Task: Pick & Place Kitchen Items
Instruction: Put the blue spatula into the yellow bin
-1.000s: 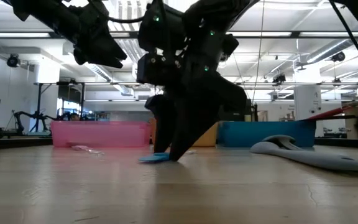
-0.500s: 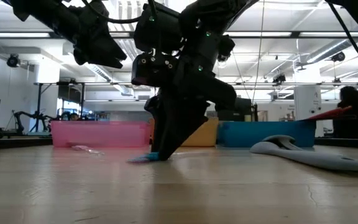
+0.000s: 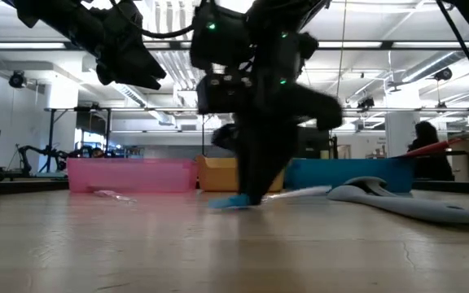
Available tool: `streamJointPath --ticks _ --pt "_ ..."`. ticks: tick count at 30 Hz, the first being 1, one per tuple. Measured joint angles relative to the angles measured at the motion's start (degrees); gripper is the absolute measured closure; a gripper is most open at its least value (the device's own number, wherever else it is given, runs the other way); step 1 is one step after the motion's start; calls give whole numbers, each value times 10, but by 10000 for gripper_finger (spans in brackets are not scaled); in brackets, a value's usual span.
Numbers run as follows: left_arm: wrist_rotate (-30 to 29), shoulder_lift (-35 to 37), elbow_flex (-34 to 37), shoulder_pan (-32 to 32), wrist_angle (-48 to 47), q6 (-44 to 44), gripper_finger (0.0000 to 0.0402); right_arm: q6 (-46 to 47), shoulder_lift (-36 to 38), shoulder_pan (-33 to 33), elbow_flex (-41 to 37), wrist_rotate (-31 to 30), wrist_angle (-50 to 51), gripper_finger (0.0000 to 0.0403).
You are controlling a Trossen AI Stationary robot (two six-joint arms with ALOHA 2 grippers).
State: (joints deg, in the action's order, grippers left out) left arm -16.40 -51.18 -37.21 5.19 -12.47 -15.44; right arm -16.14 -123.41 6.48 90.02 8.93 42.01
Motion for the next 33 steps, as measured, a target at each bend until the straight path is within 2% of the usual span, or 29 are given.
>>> streamJointPath --ticks 2,8,14,20,25,33 --pt "0 0 0 0 0 0 165 -9 21 -3 0 -8 11 334" --pt "0 0 0 0 0 0 165 -42 89 -19 2 -108 69 334" --pt "0 1 0 0 0 0 165 -84 159 -69 4 -180 72 334" --pt "0 1 0 0 2 0 165 -109 195 -148 10 -180 72 334" --pt "0 1 0 0 11 2 165 -110 192 -209 24 -166 52 334" --pt "0 1 0 0 14 3 165 -46 192 -271 25 -40 -37 334"
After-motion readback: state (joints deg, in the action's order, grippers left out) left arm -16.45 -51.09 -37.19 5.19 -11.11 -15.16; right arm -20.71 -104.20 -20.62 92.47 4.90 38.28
